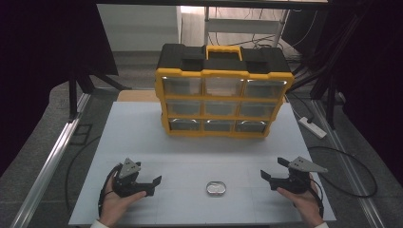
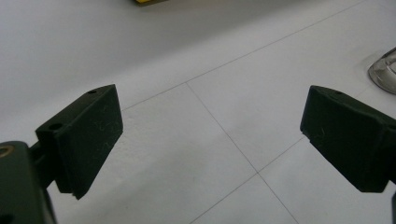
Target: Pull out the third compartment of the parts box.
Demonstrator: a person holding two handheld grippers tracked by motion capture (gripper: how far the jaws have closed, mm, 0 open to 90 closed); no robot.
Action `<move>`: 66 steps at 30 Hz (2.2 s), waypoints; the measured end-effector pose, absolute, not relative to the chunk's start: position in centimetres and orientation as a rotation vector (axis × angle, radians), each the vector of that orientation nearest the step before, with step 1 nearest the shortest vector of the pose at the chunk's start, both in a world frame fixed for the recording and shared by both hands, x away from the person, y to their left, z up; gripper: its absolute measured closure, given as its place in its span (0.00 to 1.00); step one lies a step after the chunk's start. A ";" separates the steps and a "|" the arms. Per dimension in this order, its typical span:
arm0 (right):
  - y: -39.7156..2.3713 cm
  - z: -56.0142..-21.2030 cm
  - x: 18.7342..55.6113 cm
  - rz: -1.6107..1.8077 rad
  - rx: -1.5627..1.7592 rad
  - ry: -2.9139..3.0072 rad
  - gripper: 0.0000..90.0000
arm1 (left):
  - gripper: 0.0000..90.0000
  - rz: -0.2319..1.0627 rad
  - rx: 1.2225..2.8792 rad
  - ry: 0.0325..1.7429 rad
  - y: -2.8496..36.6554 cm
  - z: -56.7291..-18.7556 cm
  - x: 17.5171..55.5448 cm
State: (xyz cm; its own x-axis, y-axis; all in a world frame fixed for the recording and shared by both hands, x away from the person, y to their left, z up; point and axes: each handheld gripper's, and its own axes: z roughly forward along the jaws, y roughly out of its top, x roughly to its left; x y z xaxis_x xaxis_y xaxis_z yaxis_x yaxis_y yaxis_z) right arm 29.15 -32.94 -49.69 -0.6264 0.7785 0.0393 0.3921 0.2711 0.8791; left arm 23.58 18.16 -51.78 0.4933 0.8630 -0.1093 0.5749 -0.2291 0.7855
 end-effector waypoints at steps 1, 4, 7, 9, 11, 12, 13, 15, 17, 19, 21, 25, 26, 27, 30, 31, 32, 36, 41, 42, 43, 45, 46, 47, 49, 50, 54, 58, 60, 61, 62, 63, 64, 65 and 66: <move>-33.0 -49.7 29.2 1.306 1.063 2.144 0.12 | 0.07 0.448 1.926 1.189 18.2 -51.8 23.6; -33.2 -49.7 29.2 1.304 1.071 2.121 0.13 | 0.07 0.446 1.925 1.189 18.2 -51.8 23.7; -33.2 -49.6 29.3 1.302 1.072 2.120 0.13 | 0.07 0.442 1.925 1.191 18.3 -51.9 23.7; -33.1 -49.6 29.3 1.298 1.071 2.124 0.13 | 0.07 0.443 1.925 1.189 18.4 -51.9 23.7; -33.1 -49.7 29.3 1.294 1.067 2.130 0.14 | 0.07 0.444 1.926 1.187 18.3 -51.8 23.7; -33.1 -49.7 29.3 1.286 1.069 2.134 0.14 | 0.07 0.446 1.927 1.185 18.3 -51.8 23.7; -33.1 -49.7 29.3 1.286 1.069 2.134 0.14 | 0.07 0.447 1.928 1.183 18.3 -51.9 23.7; -33.0 -49.7 29.3 1.285 1.071 2.135 0.14 | 0.07 0.445 1.930 1.182 18.2 -51.8 23.7; -33.0 -49.8 29.4 1.278 1.079 2.137 0.14 | 0.07 0.445 1.932 1.177 18.2 -51.8 23.7; -33.0 -49.8 29.4 1.278 1.080 2.136 0.14 | 0.07 0.445 1.930 1.176 18.2 -51.8 23.7; -33.0 -49.8 29.4 1.280 1.082 2.127 0.13 | 0.07 0.446 1.931 1.173 18.2 -51.8 23.7; -33.0 -49.7 29.3 1.291 1.076 2.120 0.14 | 0.07 0.445 1.936 1.172 18.1 -51.8 23.7; -33.0 -49.7 29.3 1.291 1.076 2.120 0.14 | 0.07 0.445 1.936 1.172 18.1 -51.8 23.7; -33.0 -49.7 29.3 1.292 1.076 2.120 0.13 | 0.07 0.445 1.936 1.171 18.1 -51.8 23.7; -32.9 -49.7 29.3 1.293 1.072 2.121 0.14 | 0.07 0.444 1.943 1.169 18.0 -51.9 23.7; -32.9 -49.7 29.2 1.293 1.070 2.122 0.14 | 0.07 0.441 1.946 1.167 18.0 -51.9 23.7; -32.9 -49.7 29.2 1.293 1.070 2.122 0.14 | 0.07 0.438 1.946 1.169 18.0 -51.9 23.8; -32.7 -49.7 29.1 1.269 1.042 2.124 0.14 | 0.08 0.444 1.946 1.170 18.0 -51.9 23.7; -32.5 -49.7 29.0 1.276 1.038 2.119 0.14 | 0.08 0.448 1.944 1.169 18.1 -51.9 23.7; -32.4 -49.7 29.0 1.277 1.036 2.116 0.14 | 0.08 0.447 1.945 1.169 18.1 -51.9 23.7; -32.4 -49.7 29.0 1.277 1.031 2.116 0.14 | 0.08 0.446 1.946 1.169 18.1 -51.9 23.7; -32.3 -49.7 29.0 1.281 1.028 2.117 0.15 | 0.08 0.444 1.946 1.168 18.0 -51.9 23.8; -32.2 -49.7 28.9 1.283 1.024 2.114 0.15 | 0.08 0.443 1.945 1.168 18.0 -51.9 23.8; -32.1 -49.7 28.9 1.278 1.018 2.112 0.15 | 0.08 0.442 1.948 1.167 18.0 -52.0 23.8; -31.9 -49.7 28.8 1.259 0.983 2.109 0.15 | 0.08 0.439 1.951 1.165 18.0 -52.0 23.8; -31.8 -49.7 28.7 1.251 0.974 2.109 0.15 | 0.08 0.439 1.953 1.165 18.0 -52.0 23.7; -31.8 -49.7 28.7 1.242 0.958 2.106 0.16 | 0.08 0.437 1.960 1.161 17.9 -52.0 23.8; -31.6 -49.7 28.6 1.238 0.939 2.107 0.17 | 0.08 0.432 1.962 1.164 17.9 -52.1 23.8; -31.4 -49.7 28.5 1.228 0.919 2.106 0.17 | 0.08 0.431 1.962 1.164 17.9 -52.1 23.8; -31.3 -49.7 28.4 1.219 0.906 2.107 0.17 | 0.08 0.430 1.962 1.164 17.9 -52.1 23.8; -31.2 -49.7 28.4 1.212 0.893 2.105 0.17 | 0.08 0.425 1.960 1.163 17.9 -52.1 23.8; -31.1 -49.7 28.3 1.210 0.885 2.105 0.17 | 0.08 0.414 1.955 1.164 17.9 -52.1 23.8; -31.0 -49.7 28.3 1.214 0.883 2.107 0.17 | 0.08 0.401 1.950 1.163 17.9 -52.2 23.8; -31.0 -49.6 28.2 1.230 0.887 2.108 0.17 | 0.08 0.399 1.950 1.163 17.9 -52.2 23.8; -30.8 -49.6 28.2 1.243 0.885 2.109 0.18 | 0.08 0.402 1.952 1.163 17.9 -52.2 23.8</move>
